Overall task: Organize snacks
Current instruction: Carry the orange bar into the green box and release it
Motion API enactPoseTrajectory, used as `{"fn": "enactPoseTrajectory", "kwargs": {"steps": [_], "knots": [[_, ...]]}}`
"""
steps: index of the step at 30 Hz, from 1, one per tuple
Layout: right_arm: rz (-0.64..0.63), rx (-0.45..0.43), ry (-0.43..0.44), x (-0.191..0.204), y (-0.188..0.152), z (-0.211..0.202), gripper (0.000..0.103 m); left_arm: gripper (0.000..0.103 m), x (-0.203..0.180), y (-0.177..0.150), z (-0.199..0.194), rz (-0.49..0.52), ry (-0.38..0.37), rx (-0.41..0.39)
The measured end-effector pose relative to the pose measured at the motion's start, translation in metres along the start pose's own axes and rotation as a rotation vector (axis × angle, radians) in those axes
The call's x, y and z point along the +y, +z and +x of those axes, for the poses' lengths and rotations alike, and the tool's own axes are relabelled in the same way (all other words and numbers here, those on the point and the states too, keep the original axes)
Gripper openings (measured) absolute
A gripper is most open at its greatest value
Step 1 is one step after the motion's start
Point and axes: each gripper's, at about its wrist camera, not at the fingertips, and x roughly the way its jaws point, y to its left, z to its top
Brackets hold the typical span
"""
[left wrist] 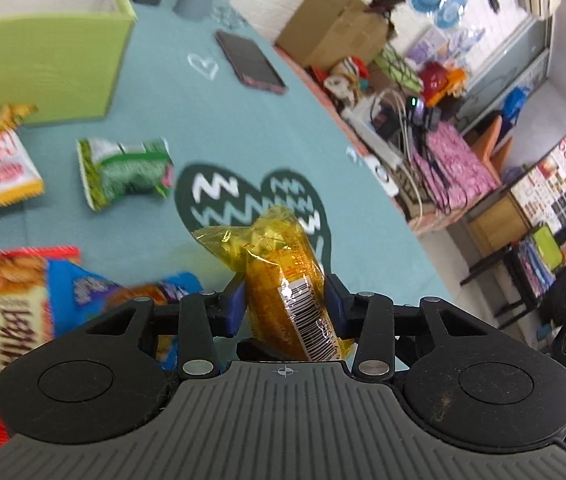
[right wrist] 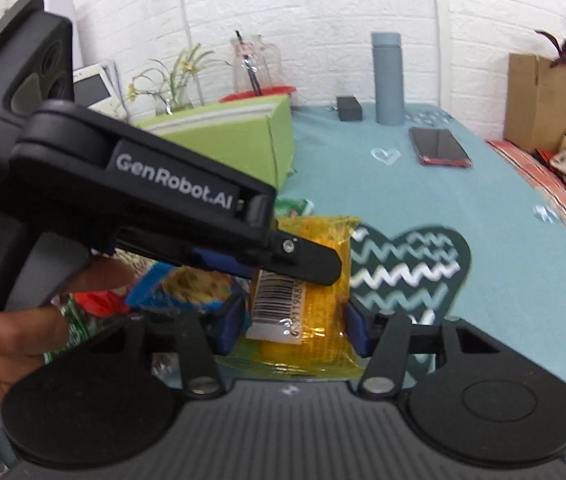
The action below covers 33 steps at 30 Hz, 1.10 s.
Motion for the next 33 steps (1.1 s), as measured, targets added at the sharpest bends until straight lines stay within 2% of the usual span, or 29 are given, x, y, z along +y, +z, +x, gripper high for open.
{"fn": "enactPoseTrajectory", "kwargs": {"steps": [3, 6, 8, 10, 13, 14, 16, 19, 21, 23, 26, 28, 33], "knots": [[0.020, 0.019, -0.020, -0.004, -0.013, -0.005, 0.065, 0.024, -0.003, -0.008, 0.011, 0.002, -0.013, 0.029], [0.027, -0.012, -0.017, -0.007, -0.019, -0.018, 0.089, 0.042, -0.006, -0.010, 0.009, 0.009, 0.002, 0.025], [0.008, -0.033, -0.033, -0.008, -0.022, -0.027, 0.091, 0.054, -0.008, -0.010, 0.004, 0.019, 0.015, 0.003], [0.003, -0.032, -0.045, -0.009, -0.023, -0.026, 0.090, 0.058, -0.011, -0.012, 0.004, 0.031, 0.028, -0.008], [-0.003, -0.009, -0.022, -0.011, -0.027, -0.016, 0.082, 0.045, -0.018, -0.019, 0.013, 0.063, 0.041, 0.009], [-0.024, -0.022, -0.029, -0.009, -0.027, -0.015, 0.080, 0.032, -0.021, -0.021, 0.014, 0.078, 0.052, 0.008], [-0.031, -0.019, -0.024, -0.006, -0.025, -0.017, 0.063, 0.026, -0.021, -0.021, 0.013, 0.075, 0.037, 0.022], [-0.030, -0.040, 0.002, -0.004, -0.012, -0.025, 0.061, 0.023, -0.017, -0.008, -0.001, 0.045, 0.007, 0.009], [-0.064, -0.080, 0.014, 0.004, 0.004, -0.028, 0.062, 0.023, -0.012, 0.006, -0.018, 0.035, -0.010, -0.028], [-0.107, -0.121, 0.043, 0.017, 0.025, -0.025, 0.063, 0.023, -0.004, 0.023, -0.041, 0.025, 0.004, -0.083], [-0.207, -0.175, 0.101, 0.046, 0.064, -0.006, 0.064, 0.024, 0.014, 0.052, -0.076, 0.020, 0.063, -0.169], [-0.261, -0.197, 0.161, 0.066, 0.090, 0.014, 0.065, 0.024, 0.032, 0.074, -0.101, 0.019, 0.130, -0.228], [-0.354, -0.200, 0.264, 0.109, 0.148, 0.072, 0.068, 0.023, 0.084, 0.126, -0.133, -0.013, 0.265, -0.315]]}}
